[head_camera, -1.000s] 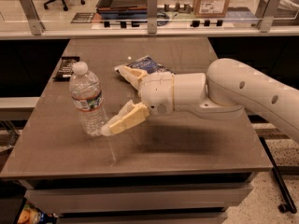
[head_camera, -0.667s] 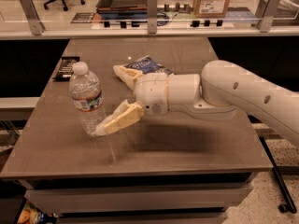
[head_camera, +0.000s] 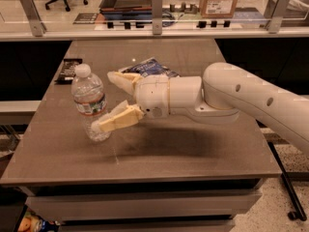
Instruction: Knock water bottle over
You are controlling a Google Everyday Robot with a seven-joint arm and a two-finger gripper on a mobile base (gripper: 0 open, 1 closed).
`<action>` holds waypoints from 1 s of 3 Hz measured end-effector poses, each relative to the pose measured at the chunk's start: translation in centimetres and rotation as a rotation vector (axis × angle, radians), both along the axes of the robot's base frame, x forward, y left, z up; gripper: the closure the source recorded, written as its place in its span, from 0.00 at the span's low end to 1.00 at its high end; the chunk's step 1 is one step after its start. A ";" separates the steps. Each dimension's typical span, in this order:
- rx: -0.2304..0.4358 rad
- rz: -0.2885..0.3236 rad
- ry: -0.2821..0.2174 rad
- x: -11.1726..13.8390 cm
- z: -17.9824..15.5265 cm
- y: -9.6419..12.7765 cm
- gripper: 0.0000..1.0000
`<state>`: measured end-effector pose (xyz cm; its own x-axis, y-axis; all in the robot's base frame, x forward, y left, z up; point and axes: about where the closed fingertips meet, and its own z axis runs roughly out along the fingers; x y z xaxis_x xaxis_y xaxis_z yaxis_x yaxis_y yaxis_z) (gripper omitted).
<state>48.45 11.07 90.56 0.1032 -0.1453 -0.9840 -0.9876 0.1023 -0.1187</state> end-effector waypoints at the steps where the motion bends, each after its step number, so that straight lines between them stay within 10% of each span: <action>1: -0.001 0.004 -0.002 -0.1 0.1 0.2 0.41; 3: -0.002 0.012 -0.006 -0.4 0.3 0.6 0.87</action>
Offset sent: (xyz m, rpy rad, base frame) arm -0.0011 0.0018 0.0008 -0.0005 -0.0016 0.0036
